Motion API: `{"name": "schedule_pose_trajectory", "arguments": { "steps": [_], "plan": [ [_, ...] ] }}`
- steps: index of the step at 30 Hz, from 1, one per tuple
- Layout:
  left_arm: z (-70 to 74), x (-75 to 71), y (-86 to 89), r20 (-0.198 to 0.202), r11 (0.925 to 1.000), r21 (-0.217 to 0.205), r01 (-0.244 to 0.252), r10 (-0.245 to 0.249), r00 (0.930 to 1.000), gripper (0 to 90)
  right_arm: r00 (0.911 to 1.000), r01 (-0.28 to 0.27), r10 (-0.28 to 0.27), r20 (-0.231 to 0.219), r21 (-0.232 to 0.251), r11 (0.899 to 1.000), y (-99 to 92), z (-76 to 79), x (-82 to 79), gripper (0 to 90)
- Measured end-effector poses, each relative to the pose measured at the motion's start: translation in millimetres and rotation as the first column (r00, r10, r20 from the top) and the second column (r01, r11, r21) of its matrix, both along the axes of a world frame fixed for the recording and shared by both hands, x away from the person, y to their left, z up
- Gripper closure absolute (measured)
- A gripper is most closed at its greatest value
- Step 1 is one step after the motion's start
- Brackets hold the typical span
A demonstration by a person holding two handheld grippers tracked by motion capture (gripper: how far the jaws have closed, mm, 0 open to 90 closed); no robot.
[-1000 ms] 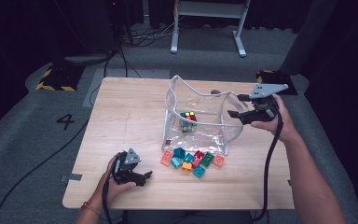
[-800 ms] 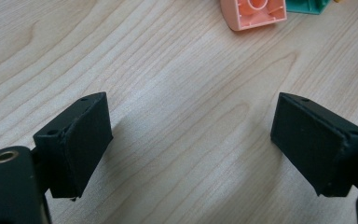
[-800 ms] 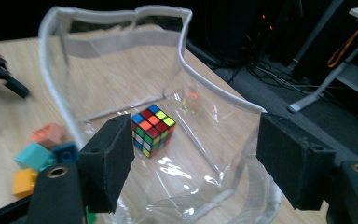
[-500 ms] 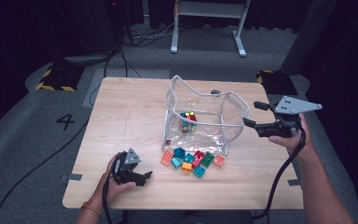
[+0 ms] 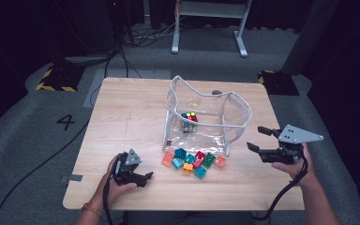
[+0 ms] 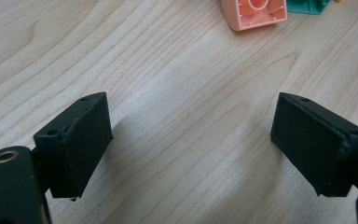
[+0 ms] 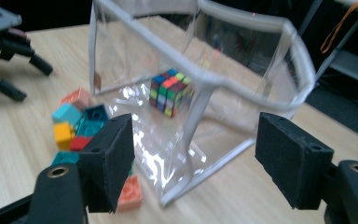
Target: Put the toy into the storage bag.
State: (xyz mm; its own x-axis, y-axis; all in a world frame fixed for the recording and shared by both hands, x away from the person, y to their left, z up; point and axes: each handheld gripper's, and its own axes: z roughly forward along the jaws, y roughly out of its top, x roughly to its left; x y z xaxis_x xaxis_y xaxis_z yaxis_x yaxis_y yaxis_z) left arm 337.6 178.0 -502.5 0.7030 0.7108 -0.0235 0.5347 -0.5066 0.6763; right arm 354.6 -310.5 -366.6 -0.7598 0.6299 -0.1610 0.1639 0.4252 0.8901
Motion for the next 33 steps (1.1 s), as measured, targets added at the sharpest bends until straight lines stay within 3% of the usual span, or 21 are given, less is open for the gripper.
{"name": "schedule_pose_trajectory", "arguments": {
  "steps": [5,9,11,17,20,22,25,30,33],
  "plan": [
    [0.0,0.0,0.1,0.000,1.0000,0.001,0.001,-0.001,1.0000,12.5,0.9983,-0.019,0.020,-0.055,0.001,1.000,0.7,-32.0,-7.5,29.4],
    [0.0,0.0,0.0,0.000,1.0000,0.001,0.000,0.000,1.0000,12.5,0.9934,-0.044,0.039,-0.108,-0.043,0.998,11.5,-59.0,-7.6,30.1],
    [0.0,0.0,0.0,0.000,1.0000,0.000,0.000,0.000,1.0000,12.5,0.9885,-0.063,0.057,-0.140,-0.035,0.997,18.2,-71.4,-6.3,31.0],
    [0.0,0.0,0.0,0.000,1.0000,0.000,0.000,0.000,1.0000,12.5,0.9750,-0.118,0.093,-0.202,-0.116,0.986,40.4,-101.6,-0.4,31.2],
    [0.0,0.0,0.0,0.001,1.0000,0.001,0.000,0.000,1.0000,12.5,0.9749,-0.124,0.091,-0.203,-0.153,0.980,47.6,-113.1,3.7,31.3],
    [0.0,0.0,0.0,0.000,1.0000,0.001,0.000,0.000,1.0000,12.5,0.9691,-0.121,0.088,-0.230,-0.132,0.984,48.6,-117.5,7.7,31.3],
    [0.0,0.0,0.0,0.000,1.0000,0.000,0.000,0.000,1.0000,12.5,0.9675,-0.115,0.084,-0.239,-0.122,0.986,48.8,-121.9,13.3,31.4],
    [0.0,0.1,0.0,0.000,1.0000,0.000,0.001,-0.001,1.0000,12.5,0.9522,-0.144,0.120,-0.281,-0.068,0.987,51.7,-127.3,18.4,32.2],
    [0.1,0.1,0.1,0.000,1.0000,0.001,0.001,-0.001,1.0000,12.5,0.9470,-0.143,0.115,-0.300,-0.075,0.987,55.0,-131.6,22.0,32.2]
  ]
}}
